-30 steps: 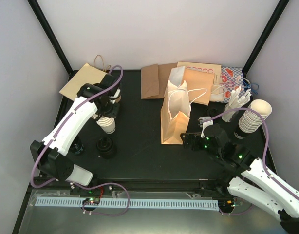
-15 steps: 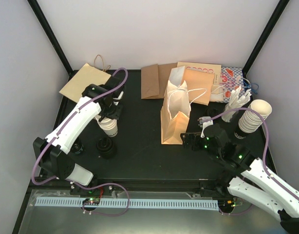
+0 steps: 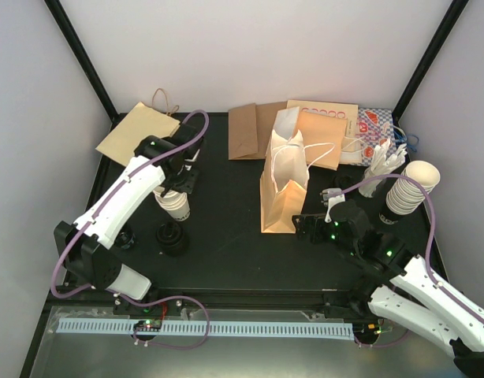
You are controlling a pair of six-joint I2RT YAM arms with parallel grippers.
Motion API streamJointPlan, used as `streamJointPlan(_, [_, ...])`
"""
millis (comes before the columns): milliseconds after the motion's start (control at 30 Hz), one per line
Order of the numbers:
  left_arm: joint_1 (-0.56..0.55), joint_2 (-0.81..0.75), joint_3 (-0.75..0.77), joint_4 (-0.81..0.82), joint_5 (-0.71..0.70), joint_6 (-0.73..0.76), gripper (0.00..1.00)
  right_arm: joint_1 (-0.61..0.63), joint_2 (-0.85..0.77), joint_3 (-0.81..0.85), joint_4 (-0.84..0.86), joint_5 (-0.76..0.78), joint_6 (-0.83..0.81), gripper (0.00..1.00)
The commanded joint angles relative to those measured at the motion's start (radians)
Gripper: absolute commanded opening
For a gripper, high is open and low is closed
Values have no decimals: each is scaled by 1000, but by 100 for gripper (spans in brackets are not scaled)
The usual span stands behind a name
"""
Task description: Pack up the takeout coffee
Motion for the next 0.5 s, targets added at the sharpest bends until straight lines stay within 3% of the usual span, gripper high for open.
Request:
streamJointPlan(0, [-10, -11, 70, -51, -58, -13, 2, -2, -8, -6, 17, 3, 3, 100])
streamJointPlan(467, [-14, -73, 224, -119, -27, -4, 2, -2, 3, 3, 26, 2, 0, 100])
